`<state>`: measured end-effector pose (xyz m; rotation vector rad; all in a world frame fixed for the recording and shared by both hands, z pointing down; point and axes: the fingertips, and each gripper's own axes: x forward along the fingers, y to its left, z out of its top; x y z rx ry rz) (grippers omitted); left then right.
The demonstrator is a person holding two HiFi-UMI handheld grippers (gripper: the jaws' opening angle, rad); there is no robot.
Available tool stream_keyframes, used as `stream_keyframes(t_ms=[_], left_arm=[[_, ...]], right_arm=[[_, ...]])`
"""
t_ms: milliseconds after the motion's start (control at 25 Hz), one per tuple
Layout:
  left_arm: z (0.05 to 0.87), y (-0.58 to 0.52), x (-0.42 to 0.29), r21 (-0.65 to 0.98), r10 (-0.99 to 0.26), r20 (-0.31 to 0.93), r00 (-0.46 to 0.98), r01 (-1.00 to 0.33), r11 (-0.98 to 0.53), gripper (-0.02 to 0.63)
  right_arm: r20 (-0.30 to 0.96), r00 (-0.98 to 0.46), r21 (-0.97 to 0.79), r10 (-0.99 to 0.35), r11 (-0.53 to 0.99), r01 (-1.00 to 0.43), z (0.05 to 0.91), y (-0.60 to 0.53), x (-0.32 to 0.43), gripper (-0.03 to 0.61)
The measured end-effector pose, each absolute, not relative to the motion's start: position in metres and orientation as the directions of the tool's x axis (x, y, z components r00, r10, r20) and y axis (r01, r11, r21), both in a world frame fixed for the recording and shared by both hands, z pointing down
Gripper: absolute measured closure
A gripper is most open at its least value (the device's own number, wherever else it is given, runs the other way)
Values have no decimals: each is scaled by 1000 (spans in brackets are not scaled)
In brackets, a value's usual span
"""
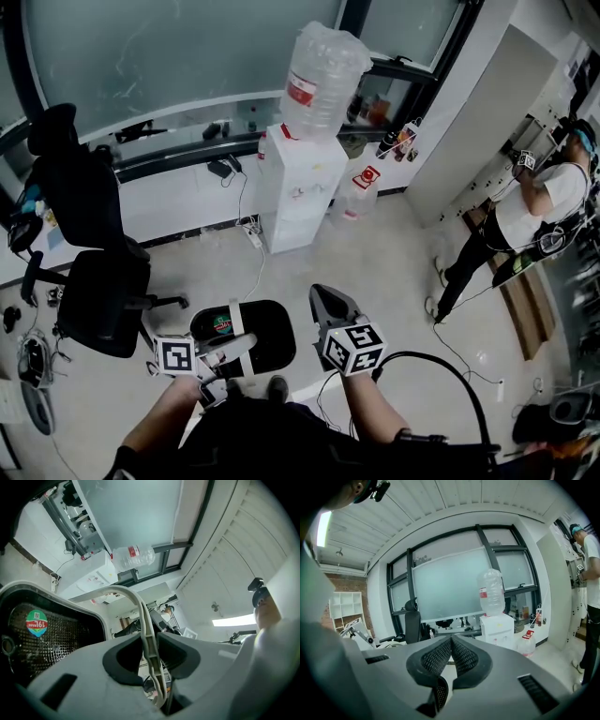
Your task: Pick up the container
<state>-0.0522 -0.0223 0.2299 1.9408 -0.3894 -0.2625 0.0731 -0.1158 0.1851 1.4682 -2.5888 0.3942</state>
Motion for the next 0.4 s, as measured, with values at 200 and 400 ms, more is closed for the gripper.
stream_keyframes(t_ms=[200,400], left_arm=[[229,-22,-54,923,-396,-7,918,-147,-356,517],[231,-22,-54,922,-396,15,918,-166,-351,518]], right_arm=[[251,-520,-156,-817,496,-854,186,-114,73,571],[256,-519,-150,-815,497,-855,183,-113,73,571]])
